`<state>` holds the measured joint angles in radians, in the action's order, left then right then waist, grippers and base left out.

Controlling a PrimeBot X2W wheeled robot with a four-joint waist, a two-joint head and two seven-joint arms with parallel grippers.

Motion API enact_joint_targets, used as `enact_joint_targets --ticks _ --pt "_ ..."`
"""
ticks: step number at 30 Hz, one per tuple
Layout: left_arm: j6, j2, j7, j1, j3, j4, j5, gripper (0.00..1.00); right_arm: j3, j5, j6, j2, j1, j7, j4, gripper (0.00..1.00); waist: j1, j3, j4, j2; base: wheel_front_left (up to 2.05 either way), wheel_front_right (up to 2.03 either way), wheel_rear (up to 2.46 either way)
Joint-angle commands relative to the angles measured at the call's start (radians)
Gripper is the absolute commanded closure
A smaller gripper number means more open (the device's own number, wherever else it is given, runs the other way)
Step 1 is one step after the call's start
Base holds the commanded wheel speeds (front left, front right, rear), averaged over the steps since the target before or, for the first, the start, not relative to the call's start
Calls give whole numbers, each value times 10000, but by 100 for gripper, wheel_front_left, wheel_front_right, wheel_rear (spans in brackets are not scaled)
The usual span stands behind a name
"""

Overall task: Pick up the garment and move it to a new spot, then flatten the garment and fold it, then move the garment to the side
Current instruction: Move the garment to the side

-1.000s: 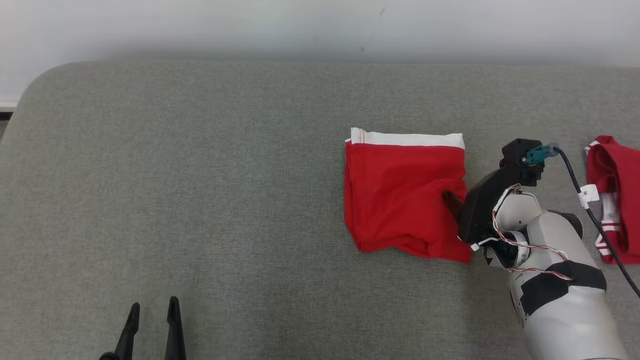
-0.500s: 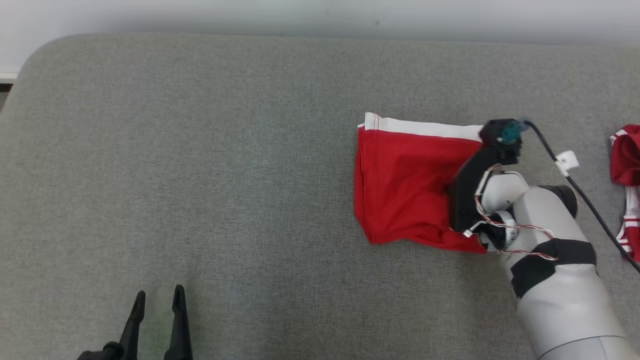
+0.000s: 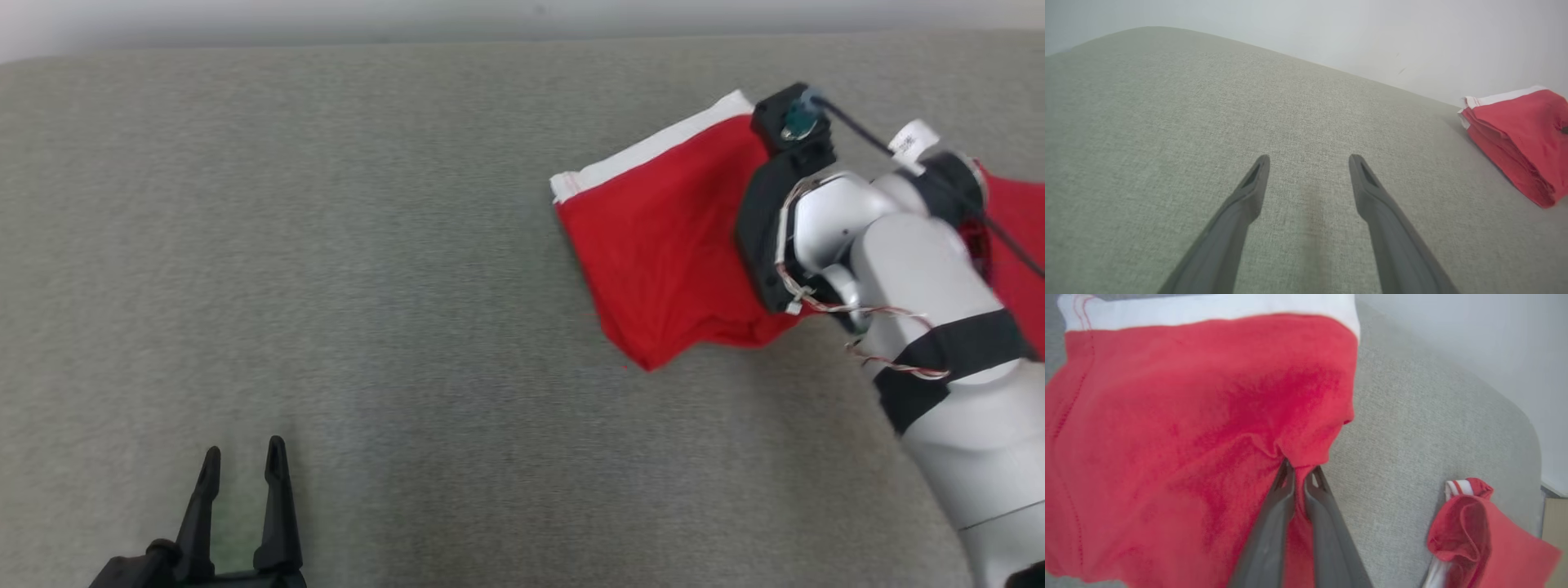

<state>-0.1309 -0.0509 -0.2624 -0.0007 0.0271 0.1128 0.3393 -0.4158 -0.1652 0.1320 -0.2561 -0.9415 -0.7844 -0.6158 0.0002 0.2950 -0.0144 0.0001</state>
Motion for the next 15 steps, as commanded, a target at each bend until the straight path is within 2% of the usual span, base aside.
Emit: enact_joint_targets --ticks 1,7,15 --pt "9 8 -30 -78 67 -71 17 0 -104 -115 -32 -183 -98 -68 146 100 -2 208 -657 -1 0 0 0" --pt "9 4 -30 -351 70 -258 -244 0 -323 -784 -32 -1096 -284 -488 1194 100 -2 533 -1753 -1 0 0 0" --pt "9 -37 -30 -577 58 -396 -611 0 -78 -814 -32 -1781 -157 -207 1894 100 -2 1079 -2751 -1 0 0 0"
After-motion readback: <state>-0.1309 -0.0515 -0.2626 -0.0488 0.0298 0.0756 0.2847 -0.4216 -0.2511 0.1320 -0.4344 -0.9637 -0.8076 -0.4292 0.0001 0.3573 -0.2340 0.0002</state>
